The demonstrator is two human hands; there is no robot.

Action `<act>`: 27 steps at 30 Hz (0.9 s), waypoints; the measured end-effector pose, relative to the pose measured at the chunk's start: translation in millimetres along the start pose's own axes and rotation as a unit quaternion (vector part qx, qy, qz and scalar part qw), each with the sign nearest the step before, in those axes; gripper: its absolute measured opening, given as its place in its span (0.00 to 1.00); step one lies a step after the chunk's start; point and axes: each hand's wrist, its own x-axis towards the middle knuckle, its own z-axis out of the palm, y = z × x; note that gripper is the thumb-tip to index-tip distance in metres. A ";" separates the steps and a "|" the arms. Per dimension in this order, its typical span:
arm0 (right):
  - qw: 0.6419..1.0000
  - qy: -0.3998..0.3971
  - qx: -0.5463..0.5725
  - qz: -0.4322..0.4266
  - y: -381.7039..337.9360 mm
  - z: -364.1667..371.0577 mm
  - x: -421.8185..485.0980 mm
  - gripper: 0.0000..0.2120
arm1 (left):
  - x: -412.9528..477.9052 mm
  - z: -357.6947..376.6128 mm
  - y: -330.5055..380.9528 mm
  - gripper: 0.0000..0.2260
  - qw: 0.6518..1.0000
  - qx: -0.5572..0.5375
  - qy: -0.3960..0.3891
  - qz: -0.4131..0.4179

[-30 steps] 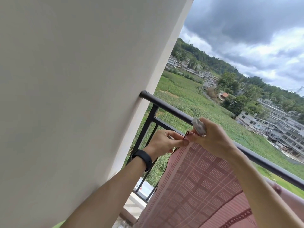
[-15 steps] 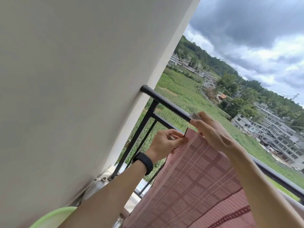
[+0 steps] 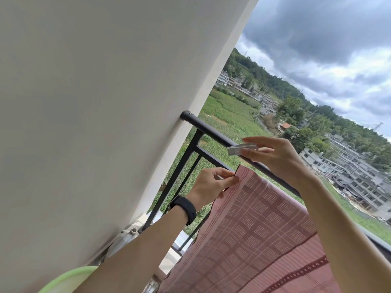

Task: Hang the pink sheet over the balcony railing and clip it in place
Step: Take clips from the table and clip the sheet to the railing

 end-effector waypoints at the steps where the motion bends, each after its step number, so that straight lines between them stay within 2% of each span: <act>1: 1.000 -0.007 -0.007 0.010 1.9 2.0 0.9 0.18 | -0.1 0.3 -1.7 0.13 1.000 0.003 -0.011 0.000; 6: 0.998 -0.055 -0.015 0.027 10.4 11.3 4.3 0.15 | -6.4 1.9 -22.3 0.25 0.995 0.041 -0.083 -0.041; 8: 0.997 -0.063 -0.036 0.025 15.0 13.4 4.8 0.13 | -5.5 -2.8 -32.2 0.22 0.994 0.060 -0.080 -0.045; 10: 0.995 -0.065 -0.069 0.026 19.8 14.7 6.4 0.13 | -3.4 -9.0 -36.8 0.15 0.996 0.051 -0.064 -0.042; 13: 0.992 -0.081 -0.092 0.023 23.7 14.1 9.9 0.16 | 0.8 -14.9 -38.7 0.08 0.997 0.051 -0.045 -0.018; 15: 0.992 -0.078 -0.102 0.005 24.8 14.1 10.8 0.20 | 2.4 -16.0 -40.4 0.09 0.997 0.067 -0.030 -0.002; 20: 0.997 -0.007 -0.081 -0.014 23.3 14.7 14.0 0.18 | 3.7 -15.2 -47.0 0.14 0.997 0.075 -0.016 0.009; 24: 1.000 0.007 0.028 -0.005 17.6 16.3 22.3 0.20 | 8.2 -15.4 -53.2 0.17 1.000 0.000 -0.014 -0.023; 27: 0.999 -0.013 0.037 -0.009 14.1 21.3 28.0 0.17 | 10.8 -16.2 -55.7 0.13 0.999 -0.033 -0.017 -0.039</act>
